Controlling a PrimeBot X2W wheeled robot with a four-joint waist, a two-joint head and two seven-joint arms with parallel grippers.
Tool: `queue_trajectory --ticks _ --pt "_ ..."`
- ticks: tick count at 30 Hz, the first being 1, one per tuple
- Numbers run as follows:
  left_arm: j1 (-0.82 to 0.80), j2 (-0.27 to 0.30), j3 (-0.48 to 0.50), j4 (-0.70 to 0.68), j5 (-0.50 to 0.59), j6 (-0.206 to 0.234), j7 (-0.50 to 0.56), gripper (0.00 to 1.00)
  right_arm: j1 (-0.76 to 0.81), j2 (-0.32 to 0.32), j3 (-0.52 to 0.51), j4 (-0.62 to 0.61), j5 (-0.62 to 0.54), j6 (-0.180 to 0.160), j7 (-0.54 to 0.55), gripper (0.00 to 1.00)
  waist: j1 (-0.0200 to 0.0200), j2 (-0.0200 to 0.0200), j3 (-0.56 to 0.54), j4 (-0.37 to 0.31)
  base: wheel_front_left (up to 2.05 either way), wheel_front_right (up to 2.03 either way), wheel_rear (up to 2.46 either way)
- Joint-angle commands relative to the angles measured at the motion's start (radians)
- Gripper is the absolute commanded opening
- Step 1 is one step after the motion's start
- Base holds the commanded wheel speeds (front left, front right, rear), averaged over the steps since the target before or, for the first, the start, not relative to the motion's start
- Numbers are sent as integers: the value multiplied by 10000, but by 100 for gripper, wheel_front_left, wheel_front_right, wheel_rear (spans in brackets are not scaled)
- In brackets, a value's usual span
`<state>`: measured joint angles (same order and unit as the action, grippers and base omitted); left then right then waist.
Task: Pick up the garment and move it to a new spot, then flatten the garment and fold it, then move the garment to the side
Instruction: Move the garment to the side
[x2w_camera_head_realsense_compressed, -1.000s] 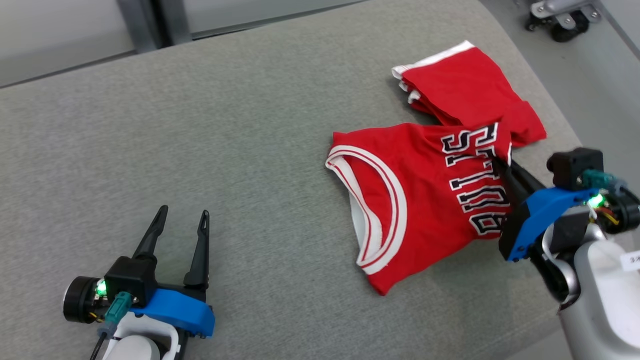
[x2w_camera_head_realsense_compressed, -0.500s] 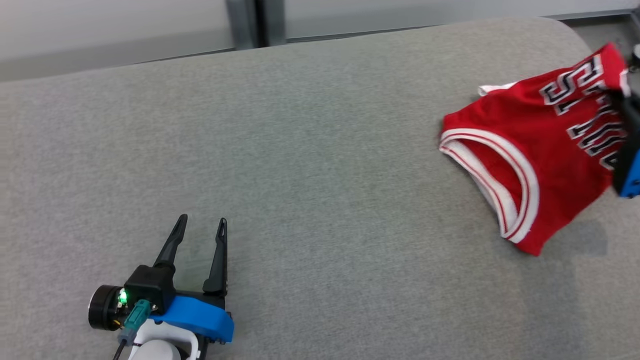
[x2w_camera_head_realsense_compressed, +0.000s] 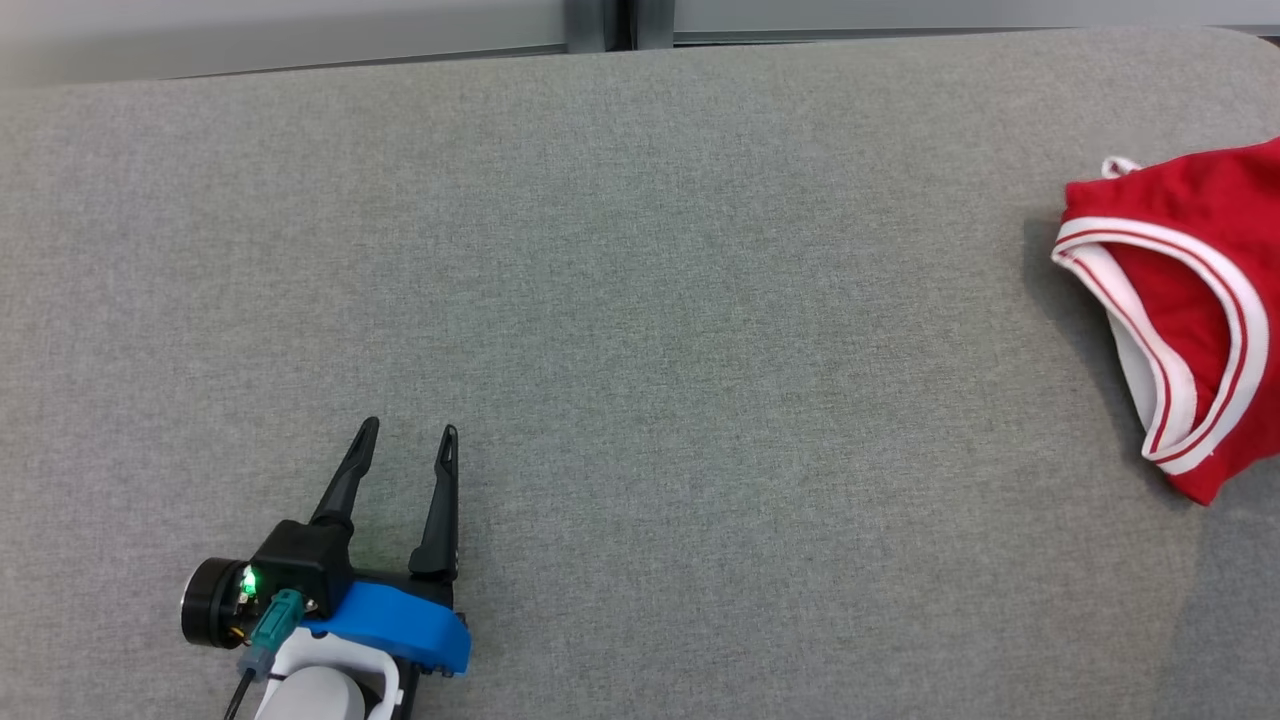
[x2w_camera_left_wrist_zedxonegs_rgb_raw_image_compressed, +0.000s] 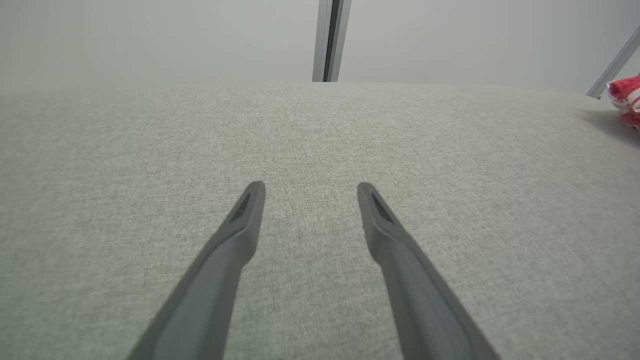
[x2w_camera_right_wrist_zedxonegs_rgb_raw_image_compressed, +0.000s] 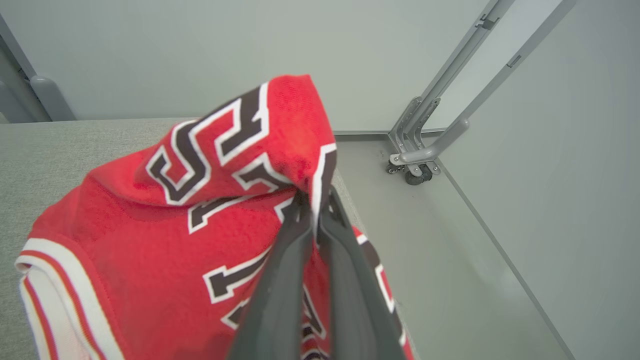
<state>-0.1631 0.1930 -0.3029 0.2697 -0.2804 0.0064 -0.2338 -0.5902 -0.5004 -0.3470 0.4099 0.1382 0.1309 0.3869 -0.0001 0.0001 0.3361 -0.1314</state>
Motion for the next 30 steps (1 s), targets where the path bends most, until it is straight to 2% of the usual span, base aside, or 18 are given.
queue_trajectory --ticks 1,2,9,19,23,30 --pt "-135 60 21 5 -5 -3 -58 100 -97 52 -121 51 -187 -3 -133 71 1 -1 12 5 0 0 0" --pt "-141 60 9 1 -1 20 -55 100 -106 180 -247 161 -357 -3 -274 100 1 -1 16 1 0 0 0" --pt "-134 131 -81 -41 -1 71 9 100 -323 810 -265 547 -858 -3 -911 100 1 -1 -43 -227 0 0 0" --pt "-112 111 -129 -22 -96 133 2 100 -232 1089 1078 97 -668 -3 -1507 100 1 -1 -499 -426 0 0 0" --pt "-75 22 -31 69 -269 174 -87 100 -6 1377 1553 -225 -646 -3 -2015 100 1 -1 -873 -308 0 0 0" --pt "215 -225 220 325 -536 236 -248 100 1102 2294 2010 -1025 -570 -3 -3307 100 1 -1 -1741 225 0 0 0"
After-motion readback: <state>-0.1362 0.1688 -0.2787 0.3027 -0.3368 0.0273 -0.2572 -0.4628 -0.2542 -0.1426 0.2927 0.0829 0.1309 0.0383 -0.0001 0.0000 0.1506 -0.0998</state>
